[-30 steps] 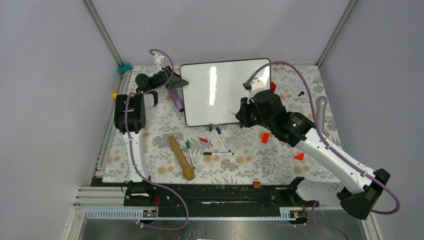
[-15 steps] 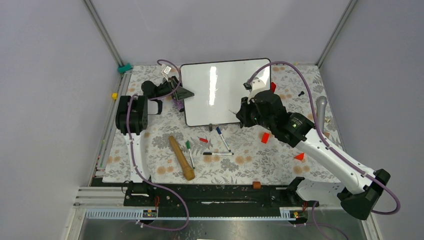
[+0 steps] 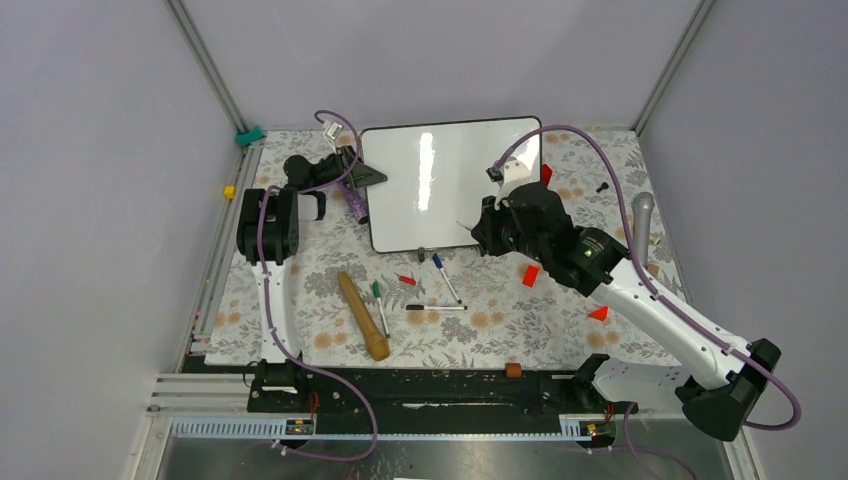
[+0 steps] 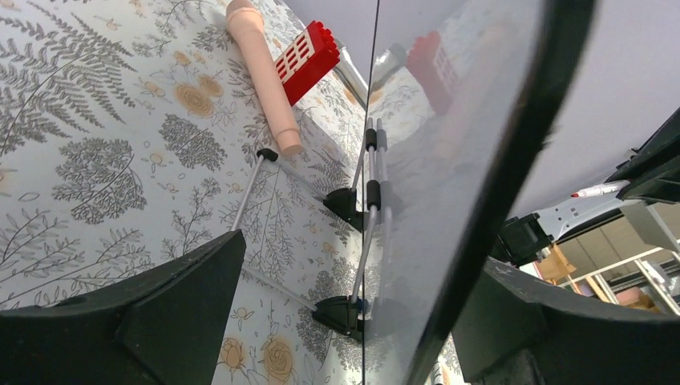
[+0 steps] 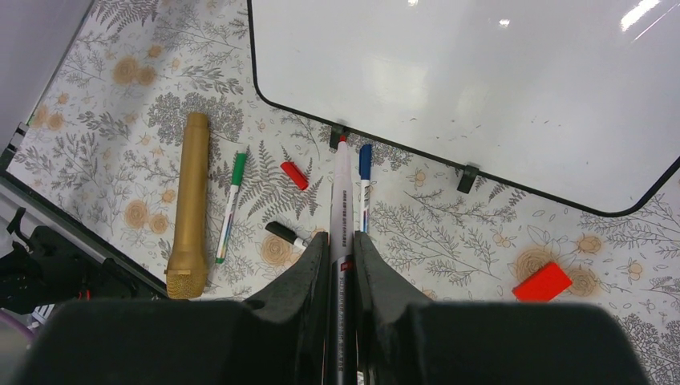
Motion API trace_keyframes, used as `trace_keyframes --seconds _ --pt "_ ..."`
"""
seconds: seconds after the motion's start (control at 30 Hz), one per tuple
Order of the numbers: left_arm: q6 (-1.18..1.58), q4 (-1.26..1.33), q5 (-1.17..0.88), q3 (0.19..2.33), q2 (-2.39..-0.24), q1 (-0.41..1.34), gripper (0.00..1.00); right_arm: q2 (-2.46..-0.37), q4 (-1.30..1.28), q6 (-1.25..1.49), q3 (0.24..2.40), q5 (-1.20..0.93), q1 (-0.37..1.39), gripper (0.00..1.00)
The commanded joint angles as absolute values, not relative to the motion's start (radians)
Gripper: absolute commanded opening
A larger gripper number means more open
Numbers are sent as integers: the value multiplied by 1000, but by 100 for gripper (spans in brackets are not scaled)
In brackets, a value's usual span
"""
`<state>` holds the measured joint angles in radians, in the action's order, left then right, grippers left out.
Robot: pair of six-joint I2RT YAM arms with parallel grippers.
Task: Write a sentence on the whiteboard
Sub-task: Hold the whiteboard on the whiteboard stand.
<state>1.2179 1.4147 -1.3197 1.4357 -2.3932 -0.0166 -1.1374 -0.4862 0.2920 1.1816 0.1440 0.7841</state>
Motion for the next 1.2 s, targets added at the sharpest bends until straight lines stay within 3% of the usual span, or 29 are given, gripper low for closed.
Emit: trace_keyframes --seconds 0.0,0.4,0.43,0.5,0.57,0.9,1.17 --pt "1276 1469 -1301 1483 -2422 -31 88 -1108 -448 291 1180 134 778 0" --pt "1264 1471 -1322 1475 -2412 -17 82 -1108 -448 288 1178 148 778 0" --pt "1252 1470 -1327 1464 -2401 -13 74 -1110 -450 288 1179 148 778 0" --pt "1228 1471 -1337 1437 -2377 -7 49 -1115 -450 283 1181 147 779 0" --pt "1210 1471 -1341 1415 -2361 -6 38 -1120 -450 284 1184 155 778 0" --pt "1156 1471 -1340 1356 -2309 -5 38 -1175 -453 273 1258 160 779 0" --pt "1081 1465 -1278 1225 -2244 -5 21 -1326 -459 277 1422 171 779 0"
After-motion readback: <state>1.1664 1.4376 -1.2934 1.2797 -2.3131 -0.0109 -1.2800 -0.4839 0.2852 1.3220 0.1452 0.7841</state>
